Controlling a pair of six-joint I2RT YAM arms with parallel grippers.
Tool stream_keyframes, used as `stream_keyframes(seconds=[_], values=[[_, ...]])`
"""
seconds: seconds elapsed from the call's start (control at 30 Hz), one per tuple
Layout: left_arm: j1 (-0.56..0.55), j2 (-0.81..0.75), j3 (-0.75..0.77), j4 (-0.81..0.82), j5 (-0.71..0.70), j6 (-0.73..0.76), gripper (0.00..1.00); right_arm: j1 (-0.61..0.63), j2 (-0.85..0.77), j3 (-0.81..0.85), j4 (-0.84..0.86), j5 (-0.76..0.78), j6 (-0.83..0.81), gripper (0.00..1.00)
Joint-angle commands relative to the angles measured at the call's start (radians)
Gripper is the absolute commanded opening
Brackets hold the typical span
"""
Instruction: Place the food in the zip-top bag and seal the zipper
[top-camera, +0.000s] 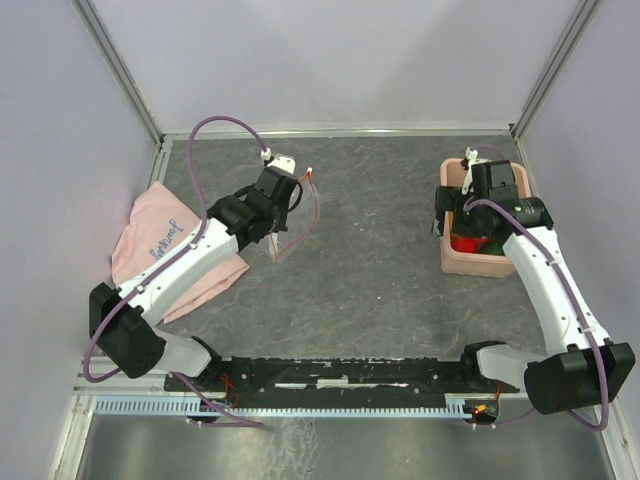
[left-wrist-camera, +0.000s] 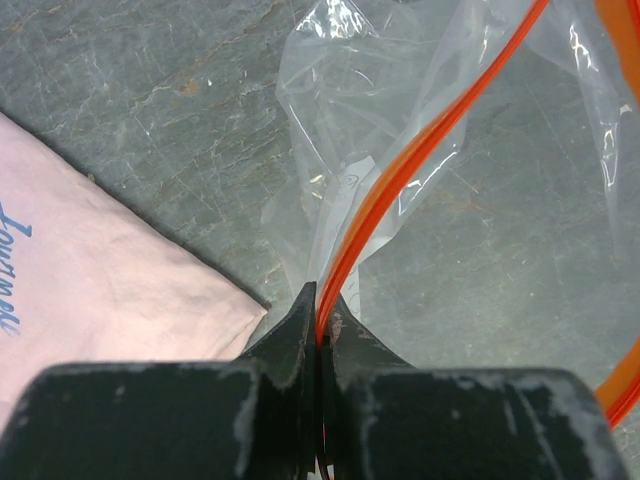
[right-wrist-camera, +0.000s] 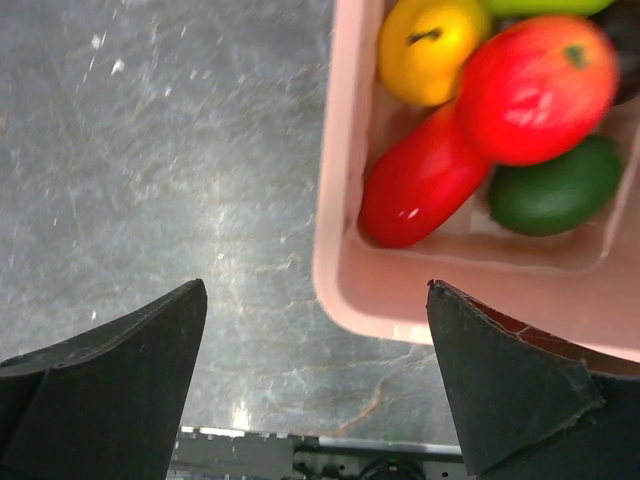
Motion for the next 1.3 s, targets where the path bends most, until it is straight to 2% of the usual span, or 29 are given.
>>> stream_keyframes(seconds=[0.0,0.4,0.7,0.97,1.27], values=[[0.003,-0.044,-0.006,0.033,-0.015,0.051,0.03,-0.065,0.025,0.071,0.065,0.114,-0.006,0.99],[0.003,-0.056,-0.005,0.033,0.005,0.052,0.03,-0.264,0.15,0.042,0.262,0.169,0.054,0.99],[0.003,-0.056,-0.007,0.036,0.006,0.054,0.03,-0.36,0.285,-0.002,0.381,0.091,0.112,0.99],[0.003,-0.05,-0.007,0.036,0.01,0.054,0.03,-0.38,0.374,-0.054,0.436,0.026,0.124,0.99],[0.004,-0.05,-0.007,0.034,0.009,0.054,0.03,-0.38,0.403,-0.094,0.464,-0.003,0.132,1.0]])
